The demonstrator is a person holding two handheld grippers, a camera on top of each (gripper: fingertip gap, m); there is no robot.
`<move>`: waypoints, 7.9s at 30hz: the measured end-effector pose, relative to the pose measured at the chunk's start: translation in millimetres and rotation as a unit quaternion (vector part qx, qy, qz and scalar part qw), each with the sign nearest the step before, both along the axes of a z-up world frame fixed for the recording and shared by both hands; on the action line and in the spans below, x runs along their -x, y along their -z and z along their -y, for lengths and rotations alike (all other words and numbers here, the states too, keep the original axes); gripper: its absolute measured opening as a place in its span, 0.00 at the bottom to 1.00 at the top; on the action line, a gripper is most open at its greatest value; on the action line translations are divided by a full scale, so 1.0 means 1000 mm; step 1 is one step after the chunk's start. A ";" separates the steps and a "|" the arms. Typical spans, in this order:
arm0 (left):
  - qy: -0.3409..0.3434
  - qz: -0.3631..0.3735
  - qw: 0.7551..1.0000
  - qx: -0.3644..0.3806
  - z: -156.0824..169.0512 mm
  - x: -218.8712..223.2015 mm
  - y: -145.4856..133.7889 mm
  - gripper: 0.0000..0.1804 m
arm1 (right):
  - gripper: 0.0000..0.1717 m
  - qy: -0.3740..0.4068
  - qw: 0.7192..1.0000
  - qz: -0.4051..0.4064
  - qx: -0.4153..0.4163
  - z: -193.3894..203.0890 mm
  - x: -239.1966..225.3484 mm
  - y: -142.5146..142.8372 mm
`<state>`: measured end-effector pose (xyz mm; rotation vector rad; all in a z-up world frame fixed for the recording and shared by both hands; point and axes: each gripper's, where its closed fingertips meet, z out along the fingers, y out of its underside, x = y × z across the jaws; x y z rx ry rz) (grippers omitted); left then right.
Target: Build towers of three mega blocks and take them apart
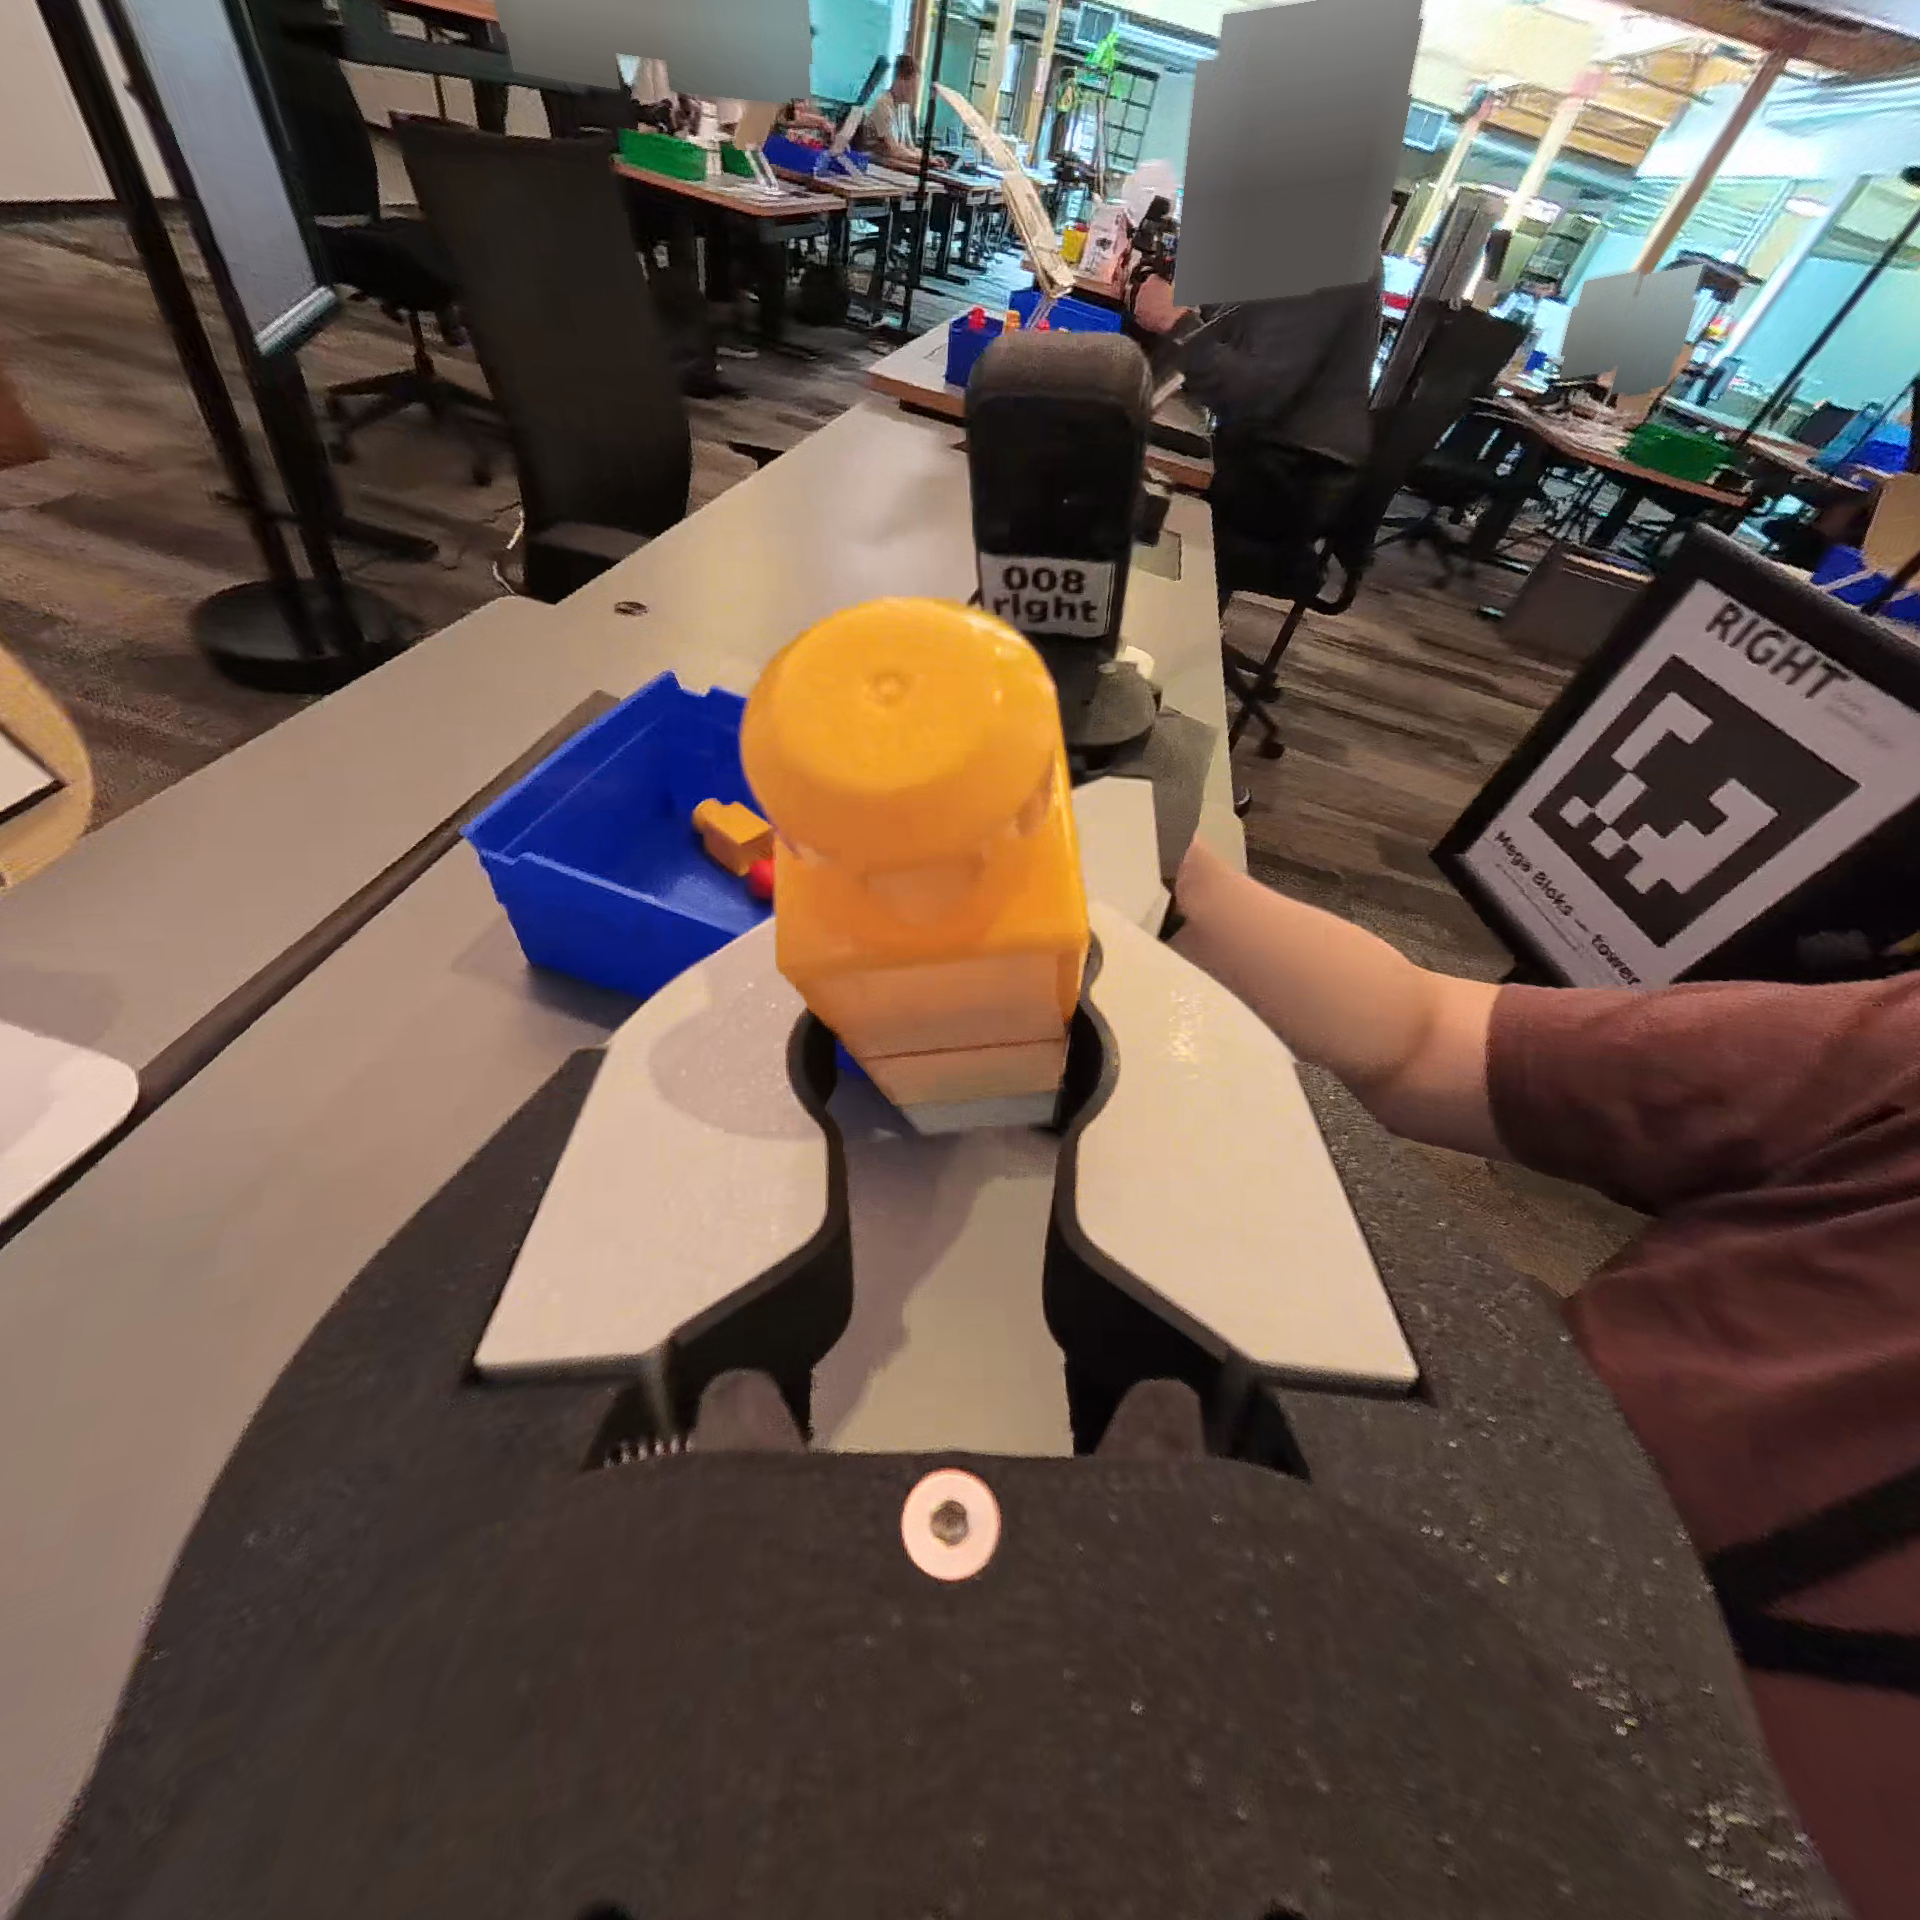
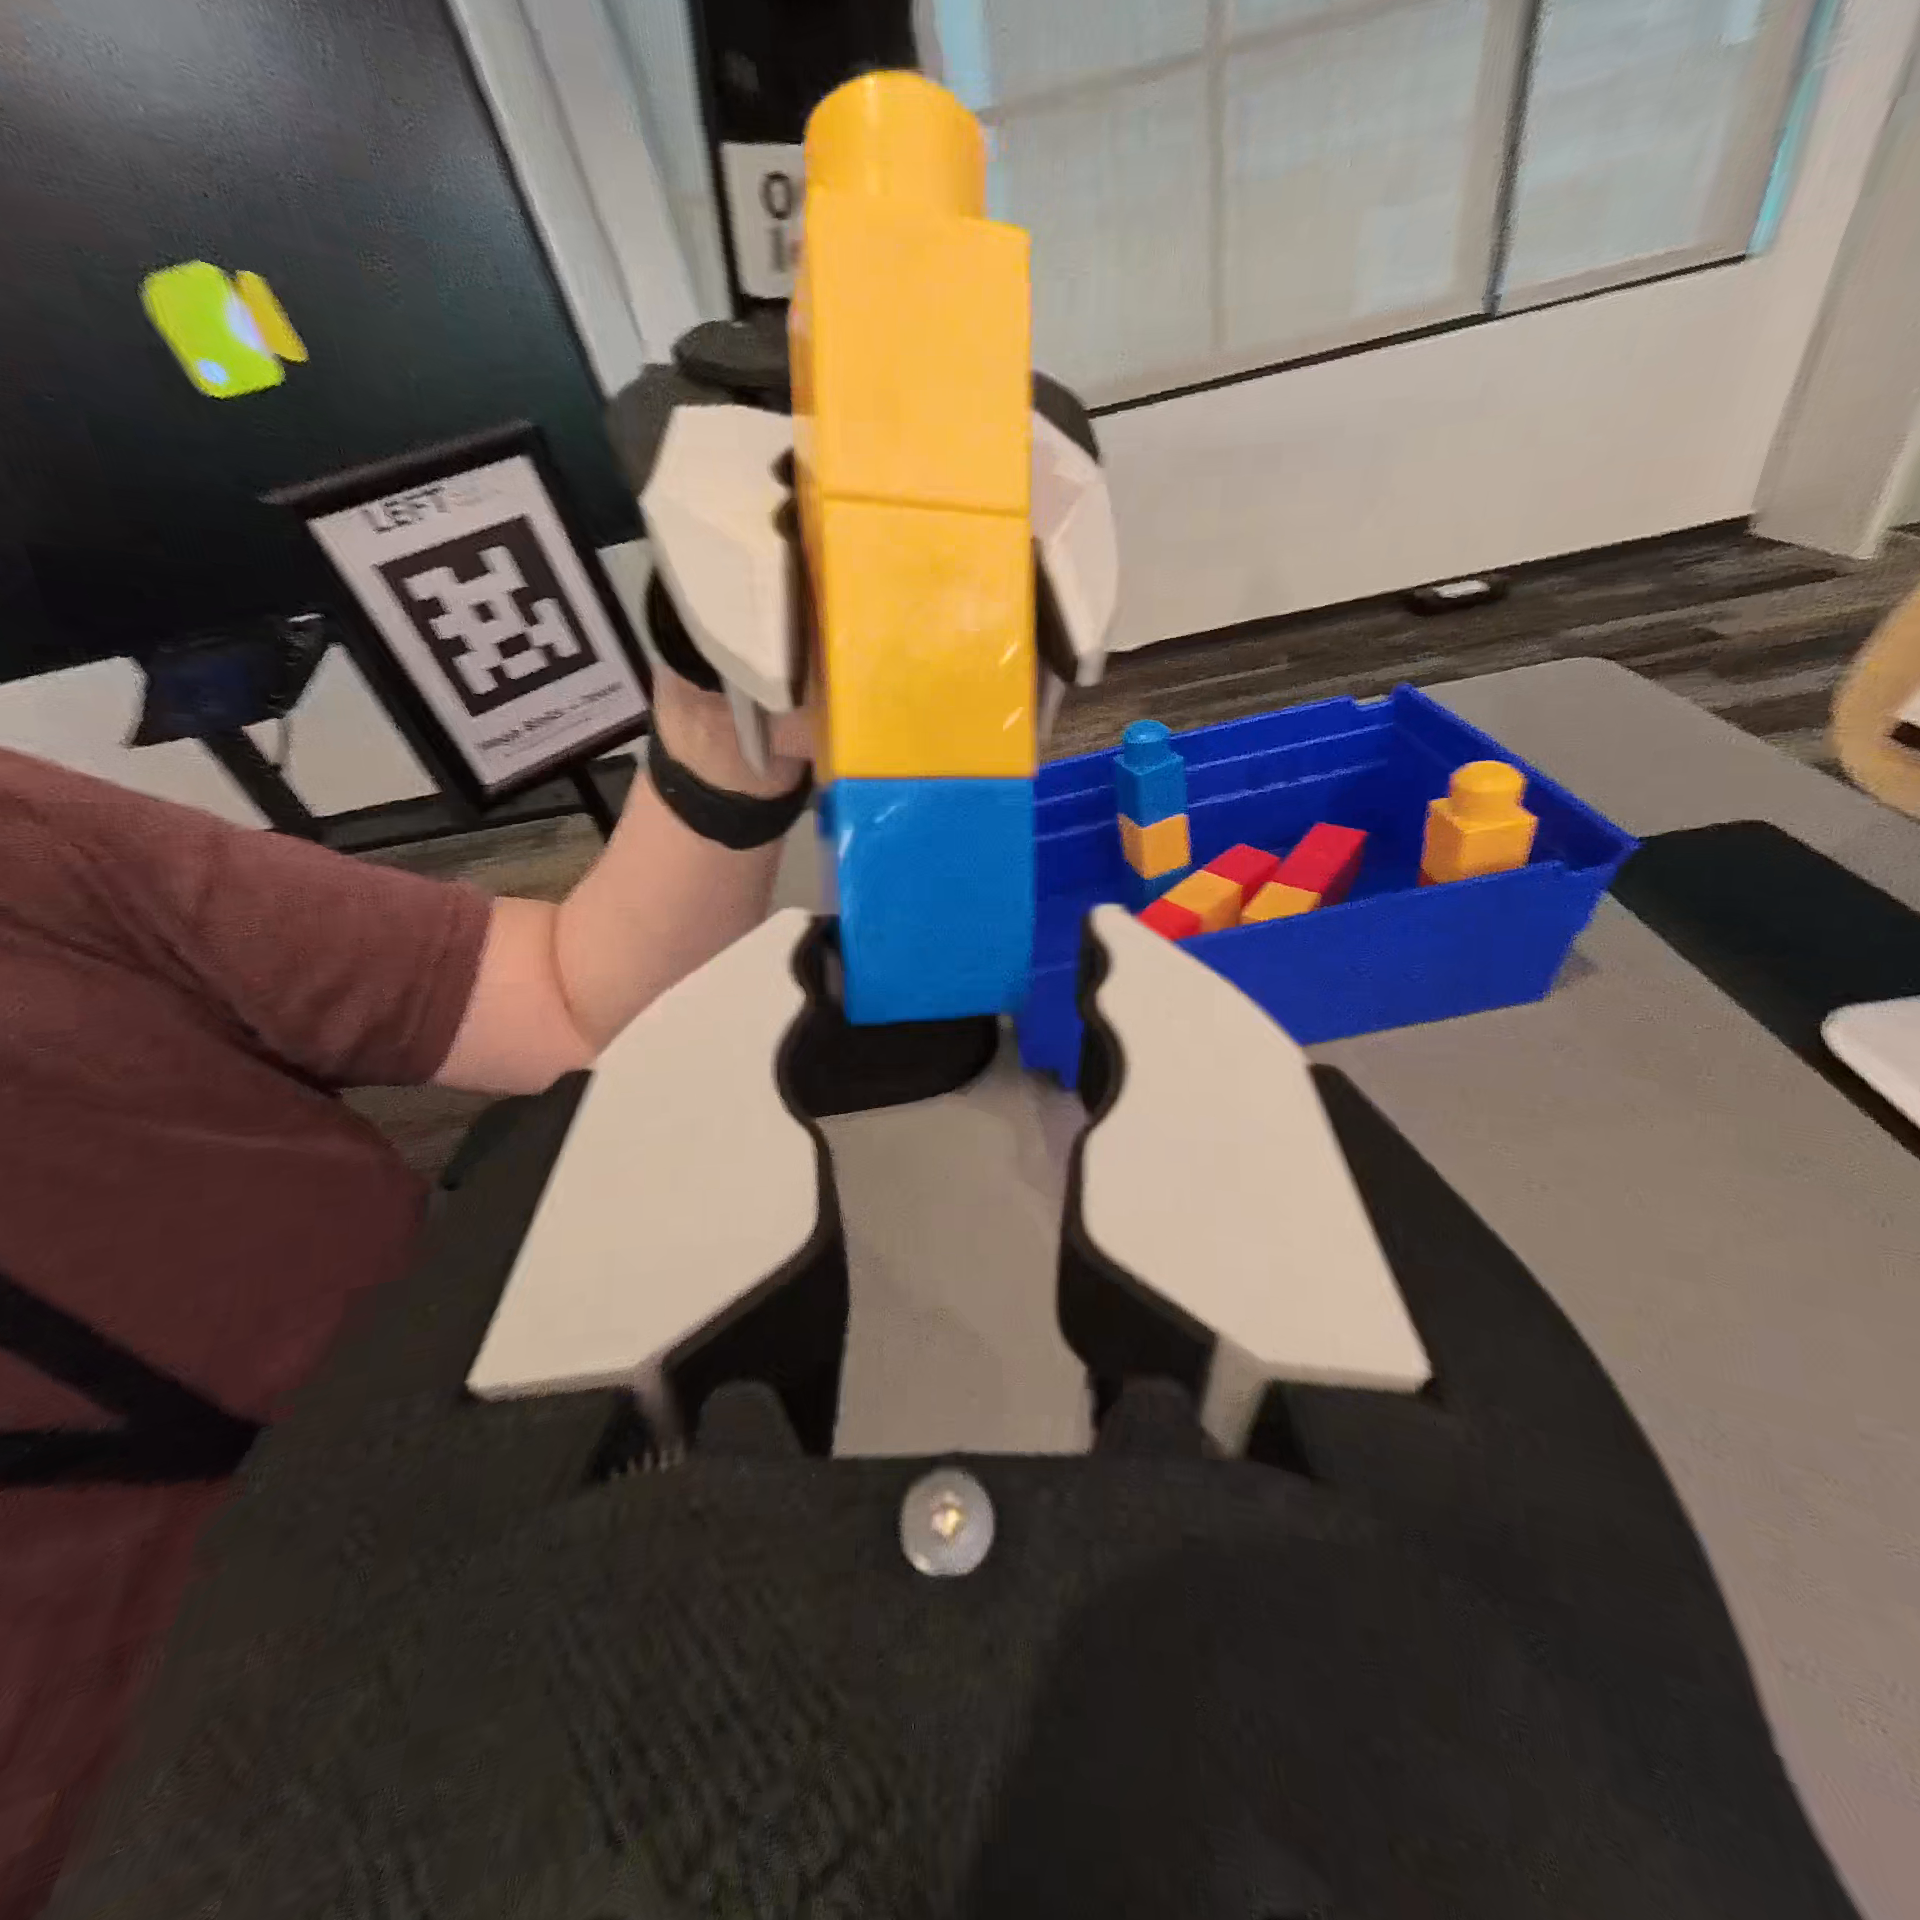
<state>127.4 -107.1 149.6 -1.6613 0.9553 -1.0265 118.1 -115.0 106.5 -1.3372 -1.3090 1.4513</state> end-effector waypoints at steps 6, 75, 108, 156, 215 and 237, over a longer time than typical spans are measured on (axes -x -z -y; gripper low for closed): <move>0.018 0.101 0.995 0.003 -0.021 -0.046 0.000 0.23 | 0.20 0.054 0.998 -0.014 0.019 -0.015 -0.040 0.004; 0.253 0.012 0.939 0.234 -0.008 -0.134 0.072 0.20 | 0.47 0.238 0.864 0.123 -0.427 -0.038 -0.116 0.016; -0.652 -0.264 0.685 0.190 -0.033 0.358 0.237 0.34 | 0.49 0.401 0.827 0.356 -0.169 -0.132 -0.205 0.123; 0.078 0.034 0.991 0.105 -0.050 -0.077 0.032 0.22 | 0.21 0.348 0.917 0.122 0.154 -0.099 -0.207 0.115; 0.214 0.053 0.947 0.235 -0.013 -0.135 0.062 0.20 | 0.46 0.252 0.854 0.100 -0.445 -0.028 -0.115 0.019; -0.457 -0.160 0.870 0.088 -0.116 0.240 0.142 0.33 | 0.49 0.477 0.756 0.433 -0.114 -0.167 -0.271 0.184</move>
